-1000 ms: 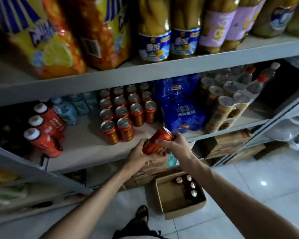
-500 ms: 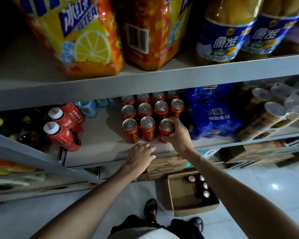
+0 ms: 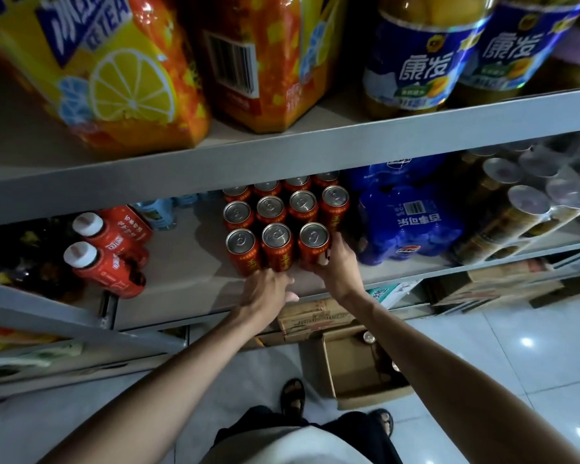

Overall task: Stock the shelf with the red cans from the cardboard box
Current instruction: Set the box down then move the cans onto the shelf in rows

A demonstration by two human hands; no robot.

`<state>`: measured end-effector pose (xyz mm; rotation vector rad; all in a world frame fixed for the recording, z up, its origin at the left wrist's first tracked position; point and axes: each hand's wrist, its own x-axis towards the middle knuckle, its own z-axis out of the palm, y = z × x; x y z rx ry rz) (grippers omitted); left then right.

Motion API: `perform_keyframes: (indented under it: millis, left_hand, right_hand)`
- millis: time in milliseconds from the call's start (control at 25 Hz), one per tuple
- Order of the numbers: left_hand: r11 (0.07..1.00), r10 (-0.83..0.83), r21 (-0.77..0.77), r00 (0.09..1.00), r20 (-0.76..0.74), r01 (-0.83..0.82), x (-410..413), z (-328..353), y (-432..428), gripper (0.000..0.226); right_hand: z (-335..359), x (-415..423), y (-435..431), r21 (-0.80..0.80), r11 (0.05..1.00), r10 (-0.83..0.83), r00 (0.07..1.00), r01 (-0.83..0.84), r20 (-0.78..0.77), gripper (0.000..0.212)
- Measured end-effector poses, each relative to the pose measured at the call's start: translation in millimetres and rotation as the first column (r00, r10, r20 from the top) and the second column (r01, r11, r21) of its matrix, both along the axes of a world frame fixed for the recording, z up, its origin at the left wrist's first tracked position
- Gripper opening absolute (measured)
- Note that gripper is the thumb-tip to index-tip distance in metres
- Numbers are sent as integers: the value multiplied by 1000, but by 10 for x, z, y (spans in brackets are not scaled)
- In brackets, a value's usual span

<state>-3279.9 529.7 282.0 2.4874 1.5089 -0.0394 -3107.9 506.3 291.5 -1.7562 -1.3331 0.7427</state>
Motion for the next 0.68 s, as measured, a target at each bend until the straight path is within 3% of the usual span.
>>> perform_keyframes:
  millis: [240, 480, 680]
  left_hand:
    - [999, 28, 30, 997, -75, -25, 53, 4, 26, 53]
    - [999, 40, -9, 998, -45, -41, 49, -12, 62, 55]
    - [1000, 16, 14, 1000, -4, -16, 29, 83, -11, 40]
  right_hand:
    - [-7, -10, 154, -23, 1000, -5, 999, 5, -32, 80]
    - [18, -17, 160, -51, 999, -9, 998, 5, -65, 83]
    - [114, 15, -114, -124, 991, -43, 999, 46, 32, 71]
